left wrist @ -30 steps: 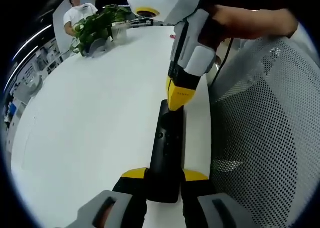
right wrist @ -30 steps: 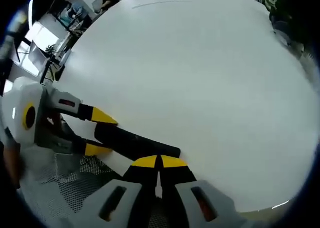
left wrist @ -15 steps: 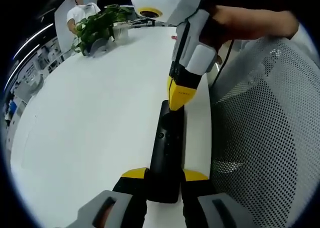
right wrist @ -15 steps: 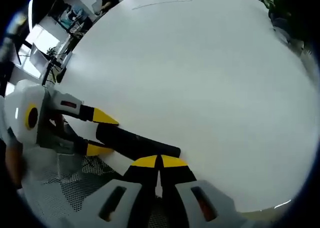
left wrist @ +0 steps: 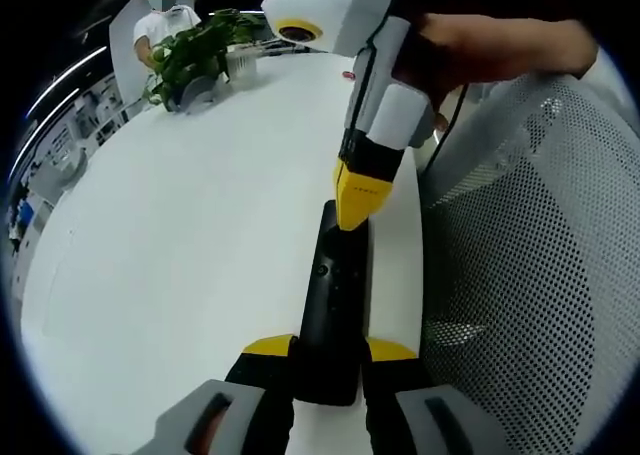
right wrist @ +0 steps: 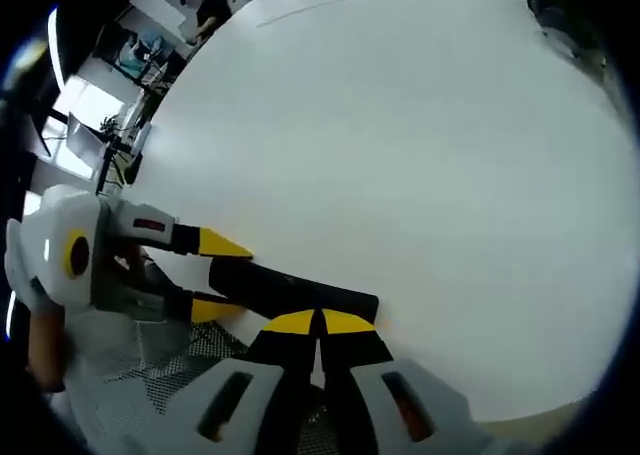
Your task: Press the specified remote control buttons in sequence, fully releasing each button before pressing the next.
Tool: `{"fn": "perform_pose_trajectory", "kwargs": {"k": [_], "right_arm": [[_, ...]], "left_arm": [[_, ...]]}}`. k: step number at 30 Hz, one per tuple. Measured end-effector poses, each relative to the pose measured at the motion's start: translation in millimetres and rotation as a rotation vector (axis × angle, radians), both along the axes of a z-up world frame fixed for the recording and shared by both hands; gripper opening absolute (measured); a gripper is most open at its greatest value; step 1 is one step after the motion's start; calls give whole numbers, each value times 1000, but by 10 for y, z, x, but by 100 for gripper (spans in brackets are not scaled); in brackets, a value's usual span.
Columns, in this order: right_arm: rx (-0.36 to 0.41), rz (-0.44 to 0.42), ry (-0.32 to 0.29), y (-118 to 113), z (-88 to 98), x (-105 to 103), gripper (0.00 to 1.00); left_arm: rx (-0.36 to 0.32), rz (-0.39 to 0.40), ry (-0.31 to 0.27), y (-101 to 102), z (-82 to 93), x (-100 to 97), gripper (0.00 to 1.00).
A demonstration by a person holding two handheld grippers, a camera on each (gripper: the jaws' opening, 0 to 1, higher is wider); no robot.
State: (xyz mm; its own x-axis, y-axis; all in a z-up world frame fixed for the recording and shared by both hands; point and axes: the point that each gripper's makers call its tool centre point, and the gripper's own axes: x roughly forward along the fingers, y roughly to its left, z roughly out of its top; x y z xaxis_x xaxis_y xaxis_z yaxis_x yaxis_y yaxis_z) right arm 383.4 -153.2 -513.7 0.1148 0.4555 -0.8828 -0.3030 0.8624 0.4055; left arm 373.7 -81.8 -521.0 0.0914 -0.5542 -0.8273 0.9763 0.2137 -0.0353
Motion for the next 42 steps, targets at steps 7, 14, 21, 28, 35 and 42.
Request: {"fn": "perform_pose_trajectory", "kwargs": {"k": [7, 14, 21, 28, 35, 42], "right_arm": [[4, 2, -2, 12, -1, -12, 0], [5, 5, -4, 19, 1, -14, 0], [-19, 29, -25, 23, -11, -1, 0], [-43, 20, -18, 32, -19, 8, 0], [-84, 12, 21, 30, -17, -7, 0], [-18, -27, 18, 2, -18, 0, 0]], "left_arm": [[-1, 2, 2, -1, 1, -4, 25], [1, 0, 2, -2, 7, -8, 25], [-2, 4, 5, -13, 1, 2, 26], [-3, 6, 7, -15, -1, 1, 26], [-13, 20, 17, -23, 7, 0, 26], [-4, -1, -3, -27, -1, -2, 26]]}}
